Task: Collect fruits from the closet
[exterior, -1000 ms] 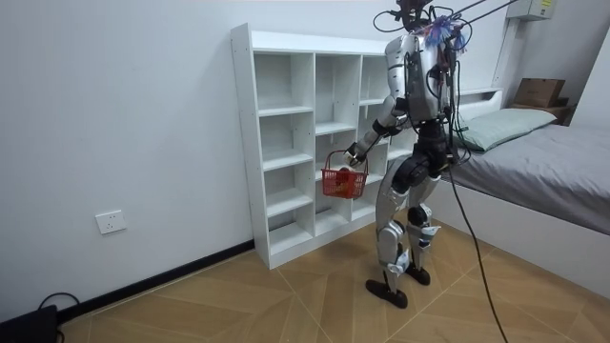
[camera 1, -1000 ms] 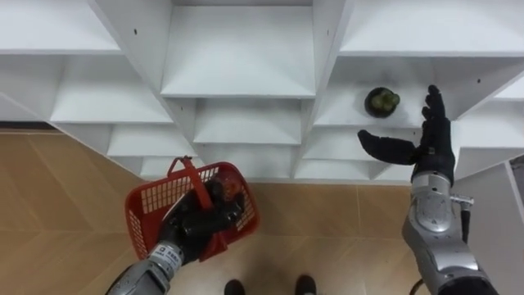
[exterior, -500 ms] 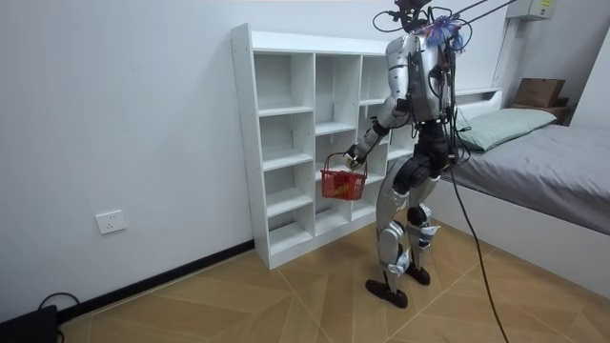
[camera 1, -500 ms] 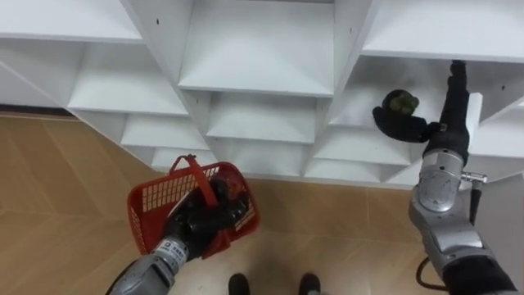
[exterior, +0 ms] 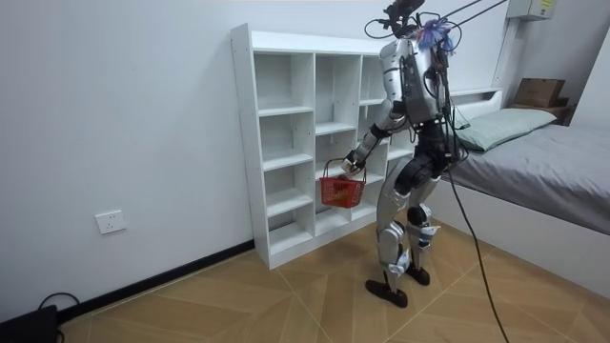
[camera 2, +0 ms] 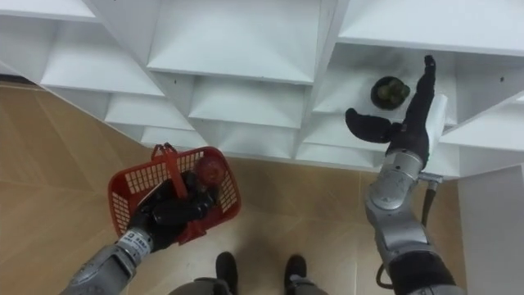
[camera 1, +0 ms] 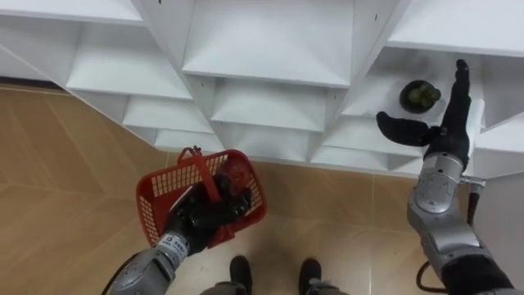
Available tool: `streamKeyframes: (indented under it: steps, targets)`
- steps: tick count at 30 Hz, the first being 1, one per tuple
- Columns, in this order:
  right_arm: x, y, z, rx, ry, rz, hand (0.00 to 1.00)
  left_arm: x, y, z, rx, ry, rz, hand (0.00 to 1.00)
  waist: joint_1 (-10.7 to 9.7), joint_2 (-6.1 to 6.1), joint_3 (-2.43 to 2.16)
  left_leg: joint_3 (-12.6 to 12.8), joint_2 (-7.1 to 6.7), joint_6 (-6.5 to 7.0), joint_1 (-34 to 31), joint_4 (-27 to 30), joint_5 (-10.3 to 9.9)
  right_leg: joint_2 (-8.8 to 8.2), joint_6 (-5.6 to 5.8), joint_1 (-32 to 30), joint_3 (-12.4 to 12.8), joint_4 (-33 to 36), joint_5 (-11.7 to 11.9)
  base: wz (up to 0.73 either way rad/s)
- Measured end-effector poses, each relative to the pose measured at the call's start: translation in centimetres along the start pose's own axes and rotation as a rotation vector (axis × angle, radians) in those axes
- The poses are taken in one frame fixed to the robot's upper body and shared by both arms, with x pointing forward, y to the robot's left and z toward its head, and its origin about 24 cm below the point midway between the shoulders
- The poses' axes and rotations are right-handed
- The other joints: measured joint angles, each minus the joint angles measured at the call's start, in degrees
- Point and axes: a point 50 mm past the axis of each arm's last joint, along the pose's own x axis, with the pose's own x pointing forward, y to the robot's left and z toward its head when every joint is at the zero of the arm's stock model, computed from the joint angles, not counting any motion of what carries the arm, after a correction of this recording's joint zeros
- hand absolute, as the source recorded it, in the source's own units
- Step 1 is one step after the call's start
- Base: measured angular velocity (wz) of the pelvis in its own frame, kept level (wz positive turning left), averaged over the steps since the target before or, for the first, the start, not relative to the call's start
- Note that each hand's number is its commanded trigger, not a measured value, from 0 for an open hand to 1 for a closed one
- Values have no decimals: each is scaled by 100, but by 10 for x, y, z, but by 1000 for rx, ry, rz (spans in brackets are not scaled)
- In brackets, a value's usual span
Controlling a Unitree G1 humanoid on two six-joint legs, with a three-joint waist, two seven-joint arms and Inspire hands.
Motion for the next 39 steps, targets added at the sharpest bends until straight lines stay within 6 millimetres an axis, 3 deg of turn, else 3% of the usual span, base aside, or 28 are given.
streamKeyframes:
  steps: [8,16,29,39]
  targets:
    - [3,-1,-6,-4,54,-12,0,1,1,1,0,2,16,100,21,1,5,6,-19,25,-17,23,15,-38,6,5,-32,3,-5,2]
    - [9,-5,-6,-28,53,-18,0,1,1,0,-1,10,26,100,4,21,44,98,-6,32,-20,41,19,-72,6,-4,-84,68,-37,3]
    - [12,-8,-4,-35,45,-7,0,4,0,4,6,2,34,100,35,23,44,111,-3,37,-41,24,22,-71,6,-49,-61,84,-37,0]
    - [24,-17,1,99,88,28,0,12,-3,14,12,-21,31,100,18,22,42,104,6,39,4,27,23,-60,1,-2,-59,80,-30,0]
